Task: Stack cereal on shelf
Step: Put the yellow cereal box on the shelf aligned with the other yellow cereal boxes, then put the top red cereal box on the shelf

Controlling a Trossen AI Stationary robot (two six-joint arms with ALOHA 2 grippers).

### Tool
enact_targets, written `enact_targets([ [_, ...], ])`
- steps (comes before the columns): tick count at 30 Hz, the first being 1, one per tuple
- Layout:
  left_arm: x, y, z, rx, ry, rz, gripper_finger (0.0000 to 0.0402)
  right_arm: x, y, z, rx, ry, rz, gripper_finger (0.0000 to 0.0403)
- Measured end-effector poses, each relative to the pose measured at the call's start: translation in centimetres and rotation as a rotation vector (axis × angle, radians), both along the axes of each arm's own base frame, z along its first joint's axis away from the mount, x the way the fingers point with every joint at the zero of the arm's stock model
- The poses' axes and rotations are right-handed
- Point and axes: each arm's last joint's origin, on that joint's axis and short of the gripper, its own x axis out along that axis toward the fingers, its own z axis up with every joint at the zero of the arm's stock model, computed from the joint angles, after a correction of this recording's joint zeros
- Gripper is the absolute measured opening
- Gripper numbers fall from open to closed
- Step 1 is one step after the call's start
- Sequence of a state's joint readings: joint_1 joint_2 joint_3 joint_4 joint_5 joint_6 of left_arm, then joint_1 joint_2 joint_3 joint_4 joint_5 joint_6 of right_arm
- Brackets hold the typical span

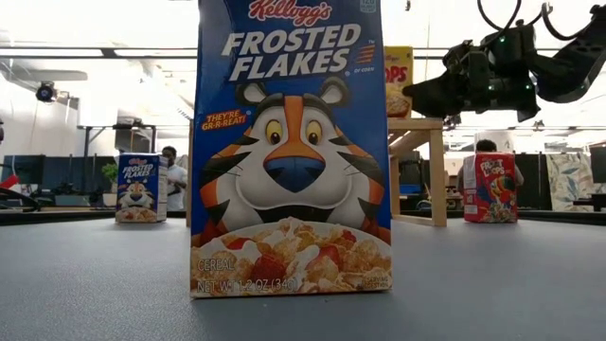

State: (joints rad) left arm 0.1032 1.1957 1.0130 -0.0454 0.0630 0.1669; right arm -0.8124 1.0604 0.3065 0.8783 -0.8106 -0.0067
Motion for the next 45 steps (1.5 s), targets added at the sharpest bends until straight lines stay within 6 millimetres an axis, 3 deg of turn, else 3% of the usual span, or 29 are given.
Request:
enact_targets([
  [11,0.0,0.0,0.0,0.000,0.001,0.000,0.0263,0.1,-0.2,0.2,0.017,-0.003,-0.027,0.0196],
  [22,0.0,0.0,-0.1,0.000,0.004,0.000,0.0263,0.0,-0.1,0.4,0.039,-0.004,-0.026,0.0268],
  [29,0.0,0.0,-0.2,-0.002,0.022,0.000,0.0263,-0.6,0.5,0.3,0.075,0.059,-0.031,0.0294],
  [45,-0.1,0.0,-0.3,-0.002,0.023,0.001,0.0263,-3.8,3.2,1.7,0.097,0.153,-0.226,0.0290],
])
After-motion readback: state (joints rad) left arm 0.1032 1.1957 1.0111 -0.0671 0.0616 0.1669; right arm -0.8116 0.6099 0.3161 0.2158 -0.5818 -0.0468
